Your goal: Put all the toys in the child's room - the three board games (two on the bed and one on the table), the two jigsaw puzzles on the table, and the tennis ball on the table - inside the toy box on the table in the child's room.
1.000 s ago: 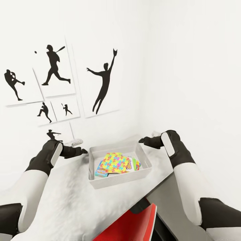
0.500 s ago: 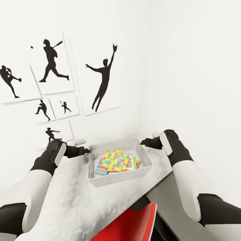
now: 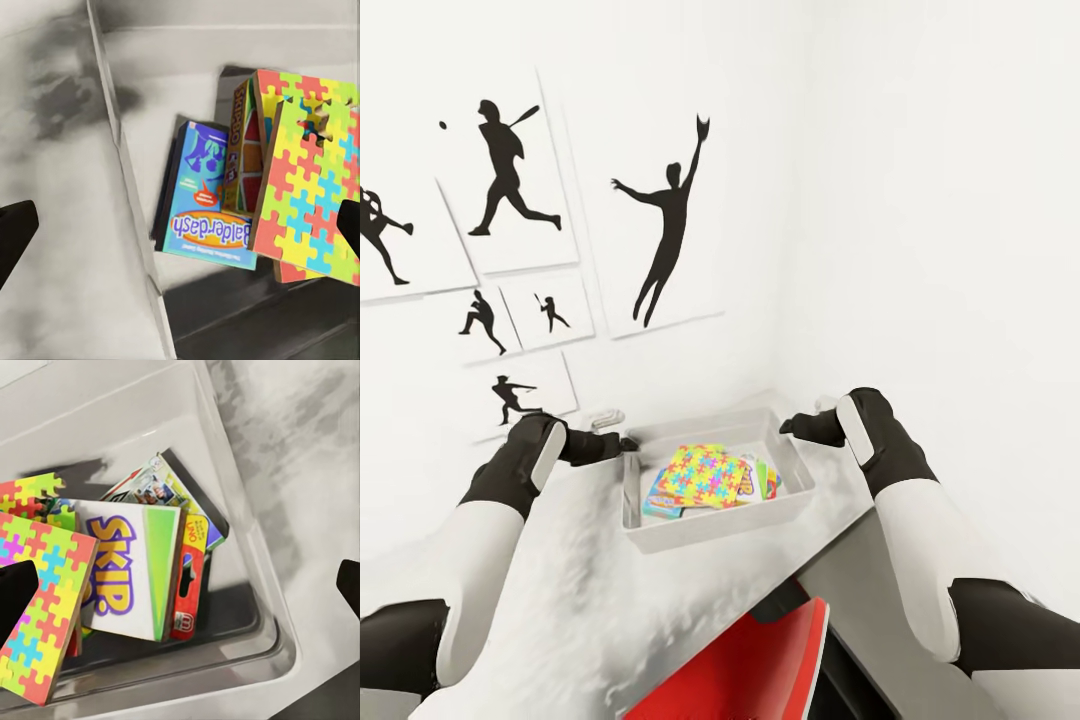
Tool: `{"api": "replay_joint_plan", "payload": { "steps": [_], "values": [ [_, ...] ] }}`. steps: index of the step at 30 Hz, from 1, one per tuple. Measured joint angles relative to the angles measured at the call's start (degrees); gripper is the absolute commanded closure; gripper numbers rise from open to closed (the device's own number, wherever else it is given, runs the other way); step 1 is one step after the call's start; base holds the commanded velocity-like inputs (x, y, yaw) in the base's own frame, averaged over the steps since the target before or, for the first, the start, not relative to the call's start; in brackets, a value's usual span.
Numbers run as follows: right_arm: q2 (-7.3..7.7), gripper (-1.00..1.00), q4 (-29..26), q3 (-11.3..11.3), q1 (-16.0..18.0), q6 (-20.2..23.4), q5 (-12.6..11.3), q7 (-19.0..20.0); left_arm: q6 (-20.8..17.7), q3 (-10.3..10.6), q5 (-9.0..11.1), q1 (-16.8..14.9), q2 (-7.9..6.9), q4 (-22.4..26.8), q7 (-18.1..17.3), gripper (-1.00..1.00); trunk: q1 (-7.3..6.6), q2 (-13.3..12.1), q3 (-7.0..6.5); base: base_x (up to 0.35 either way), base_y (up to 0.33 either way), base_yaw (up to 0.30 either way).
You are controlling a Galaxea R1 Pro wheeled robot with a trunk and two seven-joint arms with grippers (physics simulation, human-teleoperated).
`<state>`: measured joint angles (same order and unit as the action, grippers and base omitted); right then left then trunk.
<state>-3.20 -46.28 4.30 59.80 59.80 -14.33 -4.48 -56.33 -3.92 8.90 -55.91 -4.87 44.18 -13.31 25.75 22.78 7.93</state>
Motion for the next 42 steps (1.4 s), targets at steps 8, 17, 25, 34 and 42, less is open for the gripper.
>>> {"api": "replay_joint_plan", "payload": {
  "steps": [8, 17, 25, 34, 42],
  "values": [
    [0.00, -1.00, 0.00, 0.00, 0.00, 0.00, 0.01, 0.02, 0.02, -0.01, -0.04, -0.10, 1.78, 0.00, 2.91, -1.00, 0.00, 0.00, 0.76, 0.000, 0.000, 0.000],
    [-0.05, -1.00, 0.00, 0.00, 0.00, 0.00, -0.01, 0.02, 0.10, 0.01, -0.04, -0.11, 2.10, -0.01, 4.10, -1.00, 0.00, 0.00, 1.61, 0.000, 0.000, 0.000],
    [0.00, -1.00, 0.00, -0.58, 0.00, 0.00, 0.00, 0.02, 0.11, -0.02, -0.05, -0.11, 2.14, -0.15, 4.16, -1.00, 0.00, 0.00, 2.36, 0.000, 0.000, 0.000],
    [0.00, -1.00, 0.00, -1.51, 0.00, 0.00, 0.01, 0.02, 0.18, -0.02, 0.02, -0.11, 2.14, -0.18, 4.13, -1.00, 0.00, 0.01, 3.21, 0.000, 0.000, 0.000],
    [0.07, -1.00, -0.01, -1.58, 0.00, 0.00, 0.01, 0.02, 0.19, -0.02, 0.05, -0.11, 2.14, -0.18, 4.12, -1.00, 0.00, 0.01, 3.97, 0.000, 0.000, 0.000]
  ]
}}
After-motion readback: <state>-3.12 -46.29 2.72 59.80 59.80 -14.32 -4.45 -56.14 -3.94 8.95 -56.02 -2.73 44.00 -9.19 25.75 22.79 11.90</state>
